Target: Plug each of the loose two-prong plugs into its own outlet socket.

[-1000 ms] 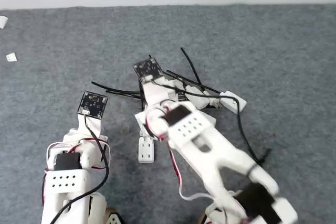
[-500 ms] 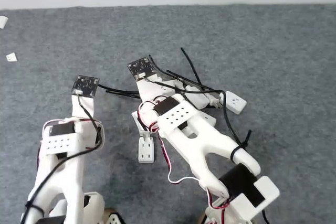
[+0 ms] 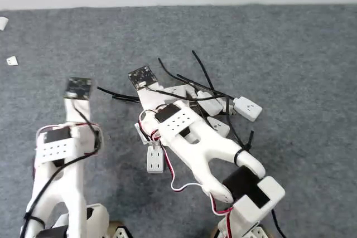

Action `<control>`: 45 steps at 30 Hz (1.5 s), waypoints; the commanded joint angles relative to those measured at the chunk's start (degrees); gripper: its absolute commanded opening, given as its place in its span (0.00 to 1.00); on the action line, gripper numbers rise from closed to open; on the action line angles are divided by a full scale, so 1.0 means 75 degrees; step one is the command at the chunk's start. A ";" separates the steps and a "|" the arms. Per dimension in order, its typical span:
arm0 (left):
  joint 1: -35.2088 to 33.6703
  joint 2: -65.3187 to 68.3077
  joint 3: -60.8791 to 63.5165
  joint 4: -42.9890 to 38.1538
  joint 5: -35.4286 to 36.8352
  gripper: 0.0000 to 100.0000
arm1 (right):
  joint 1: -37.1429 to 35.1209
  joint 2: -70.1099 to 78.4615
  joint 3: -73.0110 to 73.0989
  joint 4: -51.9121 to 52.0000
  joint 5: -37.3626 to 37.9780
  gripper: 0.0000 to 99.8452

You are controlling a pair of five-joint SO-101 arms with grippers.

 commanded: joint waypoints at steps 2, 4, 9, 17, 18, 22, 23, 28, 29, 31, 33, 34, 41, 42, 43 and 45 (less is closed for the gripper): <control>-0.0117 0.0000 -0.0428 -0.0234 0.0152 0.01 | -0.0053 -0.0064 -0.0445 -0.0135 -0.0070 0.13; -0.0117 0.0000 -0.0428 -0.0234 0.0152 0.01 | -0.0053 -0.0041 -0.0539 -0.0100 -0.0070 0.13; -0.0117 0.0000 -0.0428 -0.0234 0.0152 0.01 | 0.0006 0.0041 -0.0668 -0.0135 -0.0059 0.13; -0.0105 0.0012 -0.0428 -0.0234 0.0152 0.01 | 0.0006 0.0053 -0.0668 -0.0147 -0.0059 0.13; -0.0105 0.0012 -0.0428 -0.0234 0.0152 0.01 | 0.0006 0.0076 -0.0668 -0.0205 -0.0059 0.13; -0.0105 0.0012 -0.0428 -0.0234 0.0152 0.01 | 0.0006 0.0358 -0.0879 -0.0322 -0.0047 0.13; -0.0105 0.0012 -0.0428 -0.0234 0.0152 0.01 | -0.0006 0.0440 -0.1020 -0.0252 -0.0047 0.13; -0.0117 0.0012 -0.0428 -0.0234 0.0152 0.01 | -0.0006 0.0733 -0.1371 0.0029 -0.0059 0.13; -0.0117 0.0012 -0.0428 -0.0234 0.0152 0.01 | 0.0006 0.0756 -0.1371 0.0029 -0.0059 0.13; -0.0105 0.0012 -0.0428 -0.0234 0.0152 0.01 | 0.0006 0.0803 -0.1371 0.0041 -0.0059 0.13; -0.0105 0.0012 -0.0428 -0.0234 0.0152 0.01 | 0.0006 0.0815 -0.1360 0.0053 -0.0059 0.13; -0.0105 0.0012 -0.0428 -0.0234 0.0152 0.01 | 0.0006 0.0815 -0.1336 0.0064 -0.0059 0.13; -0.0105 0.0012 -0.0416 -0.0234 0.0152 0.01 | 0.0006 0.0768 -0.1371 0.0463 -0.0047 0.09; -0.0105 0.0012 -0.0416 -0.0234 0.0152 0.01 | 0.0006 0.0768 -0.1371 0.0463 -0.0047 0.08; -0.0105 0.0012 -0.0416 -0.0234 0.0152 0.01 | 0.0006 0.0779 -0.1371 0.0463 -0.0047 0.08; -0.0105 0.0012 -0.0416 -0.0234 0.0152 0.01 | 0.0018 0.0803 -0.1383 0.0451 -0.0047 0.09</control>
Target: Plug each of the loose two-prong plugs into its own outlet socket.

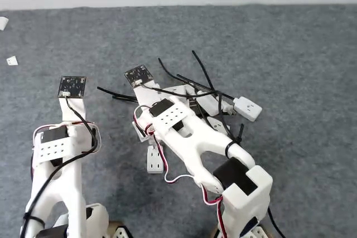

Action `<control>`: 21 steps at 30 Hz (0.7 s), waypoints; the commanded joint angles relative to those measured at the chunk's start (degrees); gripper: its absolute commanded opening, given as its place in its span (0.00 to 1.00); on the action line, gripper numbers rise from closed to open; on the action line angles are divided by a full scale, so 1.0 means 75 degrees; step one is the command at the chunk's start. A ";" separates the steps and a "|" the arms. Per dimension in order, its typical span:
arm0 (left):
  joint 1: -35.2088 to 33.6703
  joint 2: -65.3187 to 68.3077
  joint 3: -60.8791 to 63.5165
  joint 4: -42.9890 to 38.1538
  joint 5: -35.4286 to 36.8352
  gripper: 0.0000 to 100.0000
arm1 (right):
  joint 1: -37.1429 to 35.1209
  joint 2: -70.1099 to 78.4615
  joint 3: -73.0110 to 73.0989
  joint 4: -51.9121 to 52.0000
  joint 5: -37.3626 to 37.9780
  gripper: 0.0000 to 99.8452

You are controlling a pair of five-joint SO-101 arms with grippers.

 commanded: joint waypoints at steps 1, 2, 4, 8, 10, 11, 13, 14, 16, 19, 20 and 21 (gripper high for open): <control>-0.0012 0.0000 -0.0358 -0.0234 0.0070 0.01 | 0.0018 -0.0041 -0.0445 0.0053 -0.0047 0.10; -0.0012 0.0000 -0.0358 -0.0234 0.0070 0.01 | 0.0018 -0.0041 -0.0445 0.0053 -0.0047 0.10; -0.0012 0.0000 -0.0358 -0.0234 0.0070 0.01 | 0.0088 -0.0029 -0.0445 0.0041 -0.0047 0.10; -0.0012 0.0000 -0.0358 -0.0234 0.0070 0.01 | 0.0217 -0.0018 -0.0539 0.0018 0.0129 0.10; -0.0012 0.0000 -0.0358 -0.0234 0.0070 0.01 | 0.0217 -0.0018 -0.0586 0.0018 0.0199 0.10; -0.0012 0.0000 -0.0358 -0.0234 0.0070 0.01 | 0.0217 -0.0018 -0.0598 0.0018 0.0188 0.10; -0.0012 0.0000 -0.0358 -0.0234 0.0070 0.01 | 0.0193 0.0041 -0.0621 0.0006 0.0176 0.10; -0.0012 0.0000 -0.0358 -0.0234 0.0070 0.01 | 0.0182 0.0111 -0.0680 -0.0029 0.0176 0.10; -0.0012 0.0000 -0.0358 -0.0234 0.0070 0.01 | 0.0182 0.0334 -0.0879 0.0029 0.0188 0.10; -0.0012 0.0000 -0.0358 -0.0234 0.0070 0.01 | 0.0205 0.0615 -0.1160 0.0264 0.0188 0.10; -0.0012 0.0000 -0.0358 -0.0234 0.0070 0.01 | 0.0205 0.0674 -0.1278 0.0404 0.0188 0.10; -0.0012 0.0000 -0.0358 -0.0234 0.0070 0.01 | 0.0205 0.0709 -0.1371 0.0533 0.0188 0.10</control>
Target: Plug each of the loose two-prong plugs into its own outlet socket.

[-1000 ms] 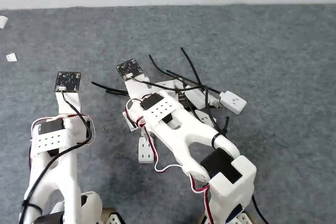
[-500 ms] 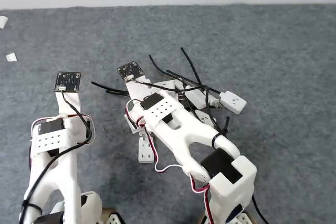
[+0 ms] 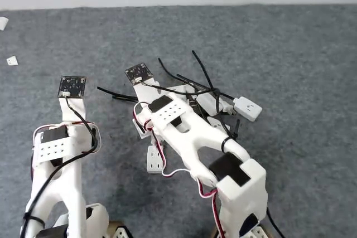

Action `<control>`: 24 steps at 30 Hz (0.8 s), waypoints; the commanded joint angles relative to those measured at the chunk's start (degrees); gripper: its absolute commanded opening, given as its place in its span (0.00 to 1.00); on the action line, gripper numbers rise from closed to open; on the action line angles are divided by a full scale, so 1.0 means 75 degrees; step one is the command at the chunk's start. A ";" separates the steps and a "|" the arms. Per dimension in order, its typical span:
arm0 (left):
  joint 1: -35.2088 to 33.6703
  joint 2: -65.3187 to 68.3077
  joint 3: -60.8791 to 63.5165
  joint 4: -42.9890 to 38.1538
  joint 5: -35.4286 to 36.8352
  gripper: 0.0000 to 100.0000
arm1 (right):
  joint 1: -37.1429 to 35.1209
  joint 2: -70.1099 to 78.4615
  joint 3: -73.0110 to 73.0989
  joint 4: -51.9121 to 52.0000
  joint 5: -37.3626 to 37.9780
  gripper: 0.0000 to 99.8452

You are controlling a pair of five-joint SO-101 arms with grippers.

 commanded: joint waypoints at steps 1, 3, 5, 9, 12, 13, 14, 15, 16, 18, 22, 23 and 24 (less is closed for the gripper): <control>-0.0012 0.0000 -0.0358 -0.0234 0.0070 0.01 | 0.0076 -0.0064 -0.0633 0.0381 0.0094 0.10; -0.0012 0.0000 -0.0358 -0.0234 0.0070 0.01 | 0.0076 -0.0076 -0.0645 0.0440 0.0094 0.10; -0.0012 0.0000 -0.0358 -0.0234 0.0070 0.01 | 0.0064 -0.0088 -0.0645 0.0463 0.0105 0.10; -0.0012 0.0000 -0.0358 -0.0246 0.0070 0.01 | 0.0041 -0.0147 -0.0727 0.0721 0.0117 0.10; -0.0012 0.0000 -0.0358 -0.0246 0.0059 0.01 | 0.0064 -0.0252 -0.0867 0.1014 0.0117 0.10; -0.0012 0.0000 -0.0358 -0.0246 0.0059 0.01 | 0.0076 -0.0240 -0.0903 0.1049 0.0117 0.10; -0.0012 0.0000 -0.0358 -0.0246 0.0059 0.01 | 0.0088 -0.0217 -0.0903 0.1037 0.0117 0.10; -0.0012 0.0000 -0.0358 -0.0246 0.0059 0.01 | 0.0088 -0.0170 -0.0891 0.1037 0.0129 0.10; -0.0012 0.0000 -0.0358 -0.0246 0.0059 0.01 | 0.0088 -0.0123 -0.0891 0.1026 0.0129 0.10; -0.0012 0.0000 -0.0358 -0.0246 0.0059 0.01 | 0.0064 -0.0088 -0.0903 0.1014 0.0129 0.10; -0.0012 0.0000 -0.0358 -0.0246 0.0059 0.01 | 0.0088 -0.0053 -0.1008 0.1061 0.0129 0.08; -0.0012 0.0000 -0.0358 -0.0246 0.0059 0.01 | 0.0088 -0.0053 -0.1008 0.1061 0.0129 0.06; -0.0012 0.0000 -0.0358 -0.0246 0.0059 0.01 | 0.0100 -0.0053 -0.1008 0.1061 0.0129 0.04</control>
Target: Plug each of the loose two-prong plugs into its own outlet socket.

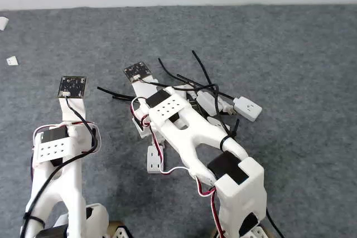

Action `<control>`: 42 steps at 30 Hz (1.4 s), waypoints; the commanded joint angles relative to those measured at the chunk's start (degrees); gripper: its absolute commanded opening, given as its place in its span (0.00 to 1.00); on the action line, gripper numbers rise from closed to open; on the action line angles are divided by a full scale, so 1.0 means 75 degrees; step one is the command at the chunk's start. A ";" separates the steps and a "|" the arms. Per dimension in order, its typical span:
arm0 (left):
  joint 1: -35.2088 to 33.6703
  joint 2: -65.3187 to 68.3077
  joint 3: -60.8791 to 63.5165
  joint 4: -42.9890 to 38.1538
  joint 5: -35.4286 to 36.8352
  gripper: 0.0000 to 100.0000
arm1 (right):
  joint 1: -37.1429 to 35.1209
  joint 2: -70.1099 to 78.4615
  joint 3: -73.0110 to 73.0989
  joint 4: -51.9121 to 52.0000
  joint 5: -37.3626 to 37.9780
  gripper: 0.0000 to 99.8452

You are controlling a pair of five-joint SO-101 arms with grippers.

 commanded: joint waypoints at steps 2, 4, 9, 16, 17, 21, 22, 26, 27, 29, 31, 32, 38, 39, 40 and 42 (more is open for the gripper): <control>-0.0012 0.0000 -0.0358 -0.0246 0.0059 0.01 | 0.0100 -0.0111 -0.0422 0.0123 0.0082 0.01; -0.0012 0.0000 -0.0358 -0.0246 0.0059 0.01 | 0.0100 -0.0147 -0.0434 0.0205 0.0082 0.01; -0.0012 0.0000 -0.0358 -0.0246 0.0059 0.01 | 0.0088 -0.0322 -0.0445 0.0498 0.0070 0.01; 0.0047 0.0059 -0.0381 -0.0246 0.0082 0.01 | 0.0100 -0.1424 -0.0387 0.1190 0.0059 0.01; 0.0105 0.0164 -0.0404 -0.0246 0.0082 0.01 | 0.0123 -0.1623 -0.0352 0.1272 0.0047 0.01; 0.0234 0.1266 -0.1014 -0.0082 0.0082 0.01 | 0.0287 -0.2620 0.0164 0.1190 0.0012 0.01; 0.0328 0.1653 -0.1260 0.0117 0.0047 0.01 | 0.0287 -0.2925 0.0293 0.1178 0.0023 0.01; 0.0445 0.2977 -0.2256 0.0809 -0.0211 0.01 | 0.0217 -0.4437 0.1078 0.1037 0.0070 0.01; 0.0445 0.3188 -0.2456 0.0973 -0.0316 0.01 | 0.0182 -0.4847 0.1336 0.0932 0.0082 0.01; 0.0469 0.3434 -0.2655 0.1172 -0.0352 0.01 | 0.0170 -0.5632 0.1875 0.0697 0.0246 0.01; 0.0645 0.3458 -0.2632 0.1231 -0.0574 0.01 | 0.0018 -0.6324 0.2462 0.0369 0.0422 0.01; 0.0797 0.3411 -0.2526 0.1278 -0.0797 0.01 | -0.0100 -0.6605 0.2719 0.0205 0.0457 0.01; 0.1512 0.2825 -0.1858 0.1254 -0.1758 0.01 | -0.0803 -0.7461 0.3692 -0.0240 0.0762 0.01; 0.1582 0.2719 -0.1729 0.1184 -0.1829 0.01 | -0.0862 -0.7437 0.3704 -0.0217 0.0750 0.01; 0.1653 0.2626 -0.1612 0.1137 -0.1887 0.01 | -0.0873 -0.7426 0.3704 -0.0217 0.0750 0.01; 0.1711 0.2462 -0.1471 0.1125 -0.2063 0.01 | -0.0873 -0.7379 0.3716 -0.0229 0.0762 0.01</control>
